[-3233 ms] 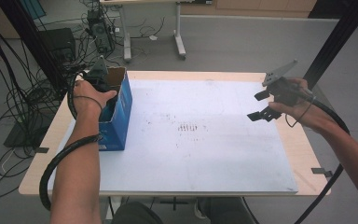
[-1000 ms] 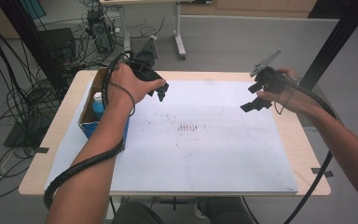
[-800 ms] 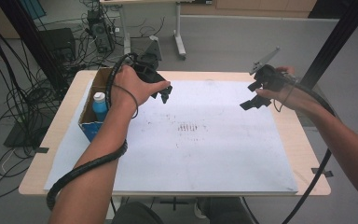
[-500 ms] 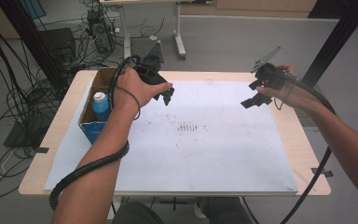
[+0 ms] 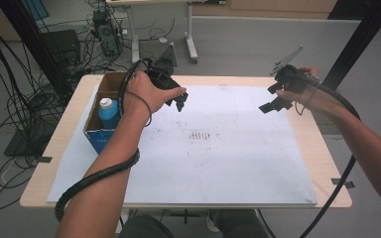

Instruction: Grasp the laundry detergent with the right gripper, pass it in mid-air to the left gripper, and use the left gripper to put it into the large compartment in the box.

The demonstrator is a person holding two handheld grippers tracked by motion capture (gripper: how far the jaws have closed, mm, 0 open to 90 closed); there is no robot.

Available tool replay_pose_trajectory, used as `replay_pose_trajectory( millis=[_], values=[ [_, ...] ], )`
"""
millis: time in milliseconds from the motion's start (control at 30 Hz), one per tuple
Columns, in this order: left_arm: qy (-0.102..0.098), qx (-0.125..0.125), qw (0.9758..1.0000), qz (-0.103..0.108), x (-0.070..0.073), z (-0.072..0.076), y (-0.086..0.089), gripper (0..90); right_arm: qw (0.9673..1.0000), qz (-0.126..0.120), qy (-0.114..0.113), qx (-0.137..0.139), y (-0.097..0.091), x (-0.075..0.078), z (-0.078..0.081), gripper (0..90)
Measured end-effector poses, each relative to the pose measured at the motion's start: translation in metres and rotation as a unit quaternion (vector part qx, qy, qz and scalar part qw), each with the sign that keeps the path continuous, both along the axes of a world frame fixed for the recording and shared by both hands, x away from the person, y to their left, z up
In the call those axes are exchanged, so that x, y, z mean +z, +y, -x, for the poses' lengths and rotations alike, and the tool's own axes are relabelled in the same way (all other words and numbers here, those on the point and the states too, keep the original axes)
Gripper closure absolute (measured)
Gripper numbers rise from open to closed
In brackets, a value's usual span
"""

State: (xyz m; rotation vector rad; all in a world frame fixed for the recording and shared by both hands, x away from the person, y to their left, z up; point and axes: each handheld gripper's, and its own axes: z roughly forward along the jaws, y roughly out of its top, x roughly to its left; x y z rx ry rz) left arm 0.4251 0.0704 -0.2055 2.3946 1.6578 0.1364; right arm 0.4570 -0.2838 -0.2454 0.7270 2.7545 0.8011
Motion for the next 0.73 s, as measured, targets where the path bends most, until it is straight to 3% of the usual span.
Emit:
replay_pose_trajectory(
  millis=[733],
  values=[
    [-0.004,-0.006,1.0000,0.004,0.0002,0.0003,-0.0020,12.3,1.0000,0.001,-0.001,-0.001,-0.0007,0.0015,0.0017,10.0]
  ],
)
